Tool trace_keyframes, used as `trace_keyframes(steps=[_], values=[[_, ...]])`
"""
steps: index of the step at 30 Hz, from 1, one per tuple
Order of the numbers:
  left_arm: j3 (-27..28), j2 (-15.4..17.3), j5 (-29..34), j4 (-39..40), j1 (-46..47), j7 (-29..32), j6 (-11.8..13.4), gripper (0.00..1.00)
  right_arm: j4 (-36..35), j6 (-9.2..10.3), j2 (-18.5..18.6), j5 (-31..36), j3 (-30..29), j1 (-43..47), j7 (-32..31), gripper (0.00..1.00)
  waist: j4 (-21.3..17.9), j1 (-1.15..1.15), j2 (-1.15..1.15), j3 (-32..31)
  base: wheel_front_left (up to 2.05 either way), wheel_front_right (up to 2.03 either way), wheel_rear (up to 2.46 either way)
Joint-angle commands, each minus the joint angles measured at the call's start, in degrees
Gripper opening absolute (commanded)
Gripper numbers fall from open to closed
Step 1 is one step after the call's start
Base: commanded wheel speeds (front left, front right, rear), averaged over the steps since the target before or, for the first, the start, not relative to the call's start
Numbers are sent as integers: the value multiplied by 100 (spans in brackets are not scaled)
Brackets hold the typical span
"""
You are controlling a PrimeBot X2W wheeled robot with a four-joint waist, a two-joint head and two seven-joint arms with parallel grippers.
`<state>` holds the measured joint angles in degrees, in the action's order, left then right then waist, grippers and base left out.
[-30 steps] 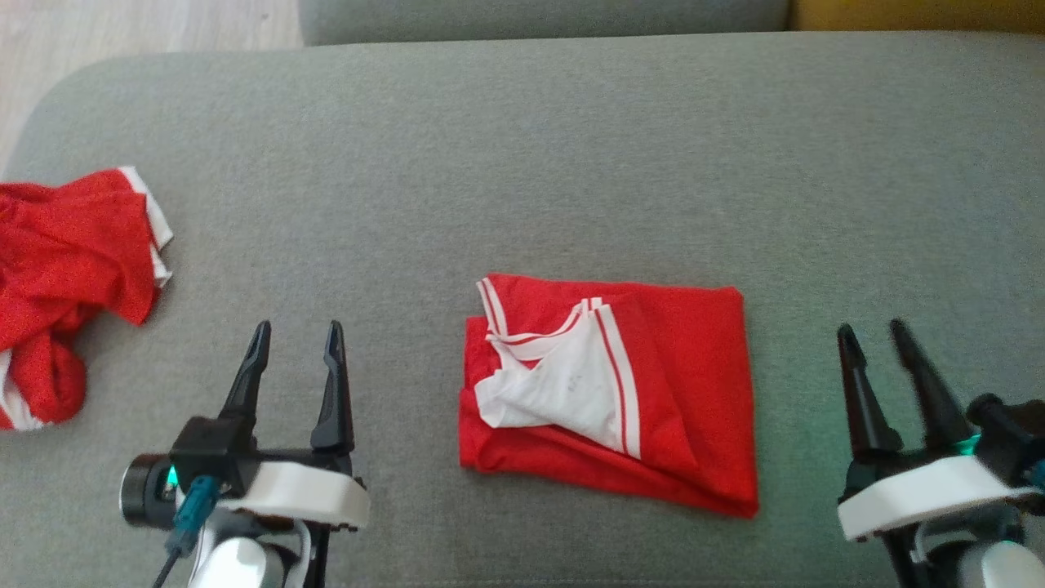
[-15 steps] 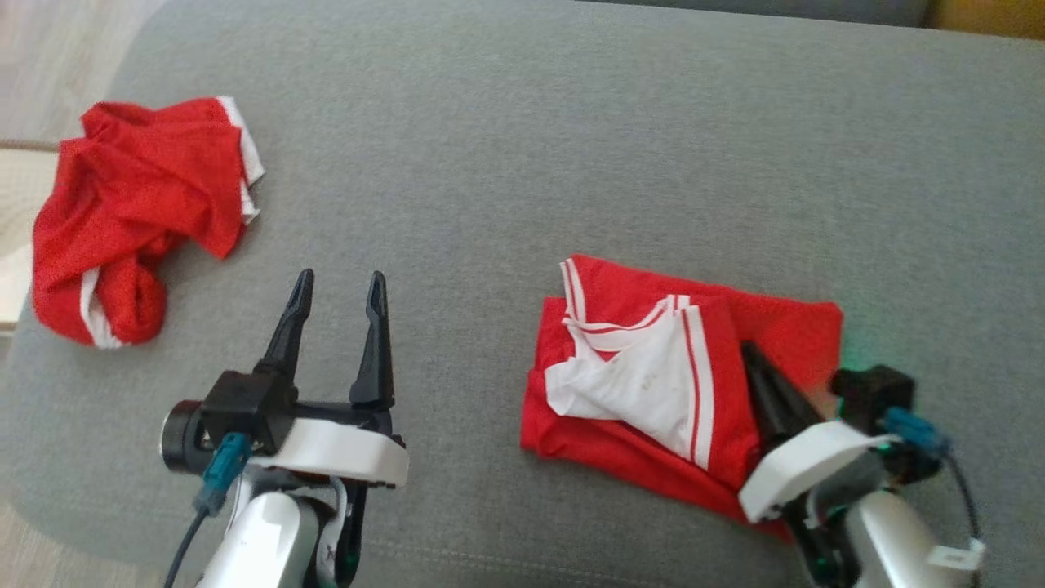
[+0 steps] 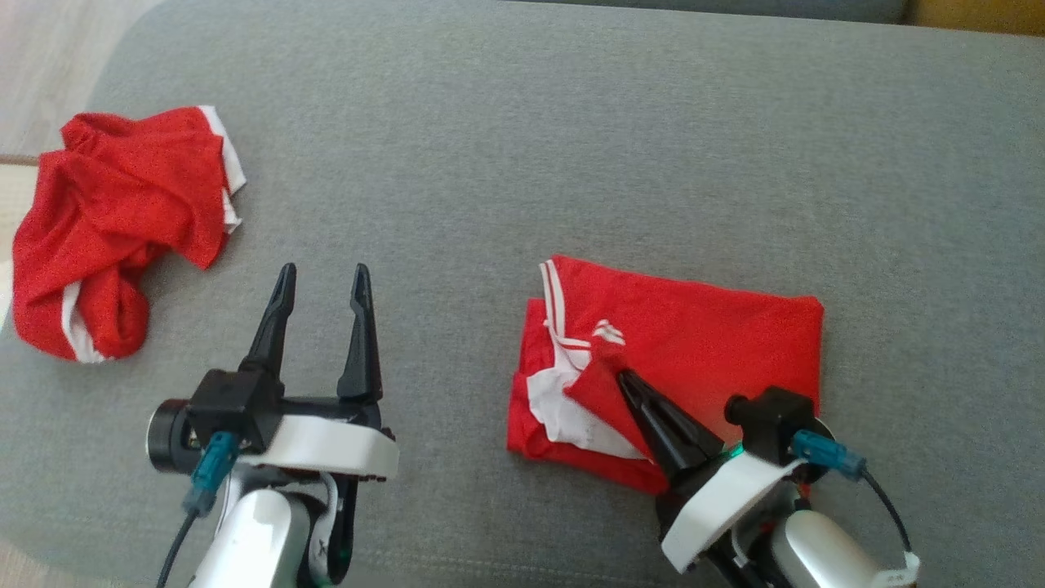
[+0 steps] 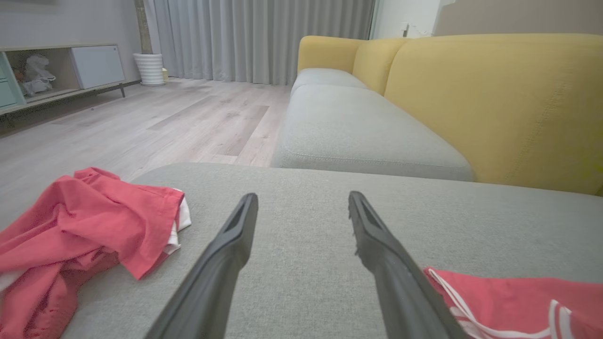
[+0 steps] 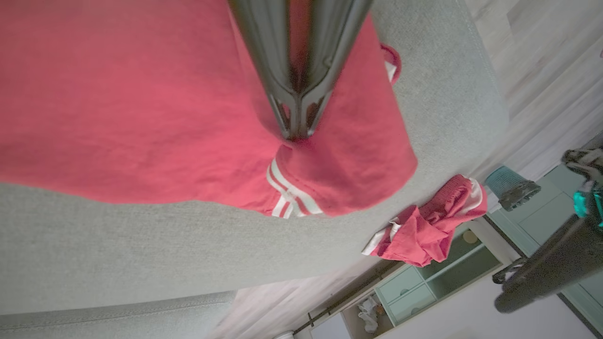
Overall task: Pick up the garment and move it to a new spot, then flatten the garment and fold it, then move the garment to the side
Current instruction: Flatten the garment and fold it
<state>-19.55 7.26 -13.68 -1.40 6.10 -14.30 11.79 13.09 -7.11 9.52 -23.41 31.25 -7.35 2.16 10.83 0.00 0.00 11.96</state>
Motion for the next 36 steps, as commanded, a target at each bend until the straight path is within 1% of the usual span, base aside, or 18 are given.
trace_keyframes(steps=[1, 5, 10, 15, 16, 17, 18, 20, 23, 27, 32, 36], values=[[227, 56, 76, 211, 94, -69, -13, 100, -306, -37, 43, -99, 169, 21, 23, 0, -103, 0, 0, -23, 0, 0, 0], [267, 69, 106, 190, 58, -69, -47, 100, -698, -37, 153, -339, 320, -11, 80, 0, -283, 0, 0, -70, 0, 0, 0], [296, 88, 121, 143, 14, -69, -73, 100, -892, -37, 373, -636, 540, 7, -58, 0, -453, 0, 0, -148, 0, 0, 0], [311, 110, 130, 124, -30, -70, -67, 100, -990, -37, 422, -673, 391, 101, 79, 0, -544, 0, 0, -222, 0, 0, 0], [315, 120, 131, 122, -43, -70, -66, 100, -1016, -37, 400, -661, 253, 139, 153, 0, -570, 0, 0, -240, 0, 0, 0], [319, 131, 131, 120, -56, -70, -64, 100, -1030, -37, 373, -621, 80, 182, 218, 29, -595, 0, 0, -257, 0, 0, 0], [326, 142, 130, 119, -71, -70, -59, 100, -1035, -37, 349, -542, -109, 223, 267, 98, -622, 0, 0, -279, 0, 0, 0], [340, 167, 127, 121, -111, -70, -44, 100, -1070, -37, 249, -371, -558, 307, 385, 100, -676, 0, 0, -324, 0, 0, 0], [368, 212, 113, 130, -182, -62, -18, 100, -1178, -37, 121, 95, -1284, 390, 542, 100, -758, 0, 0, -405, 0, 0, 0], [389, 297, 104, 149, -302, -20, 1, 100, -1417, -37, -19, 641, -2116, 524, 525, 100, -847, 0, 0, -526, 0, 0, 0], [391, 388, 91, 178, -447, 30, 11, 100, -1768, -37, -70, 1043, -2752, 830, 282, 100, -901, 0, 0, -703, 0, 0, 0], [409, 474, 85, 231, -606, 89, 42, 100, -2019, -37, -101, 1189, -2980, 1175, 40, 100, -926, 0, 0, -843, 0, 0, 0]])
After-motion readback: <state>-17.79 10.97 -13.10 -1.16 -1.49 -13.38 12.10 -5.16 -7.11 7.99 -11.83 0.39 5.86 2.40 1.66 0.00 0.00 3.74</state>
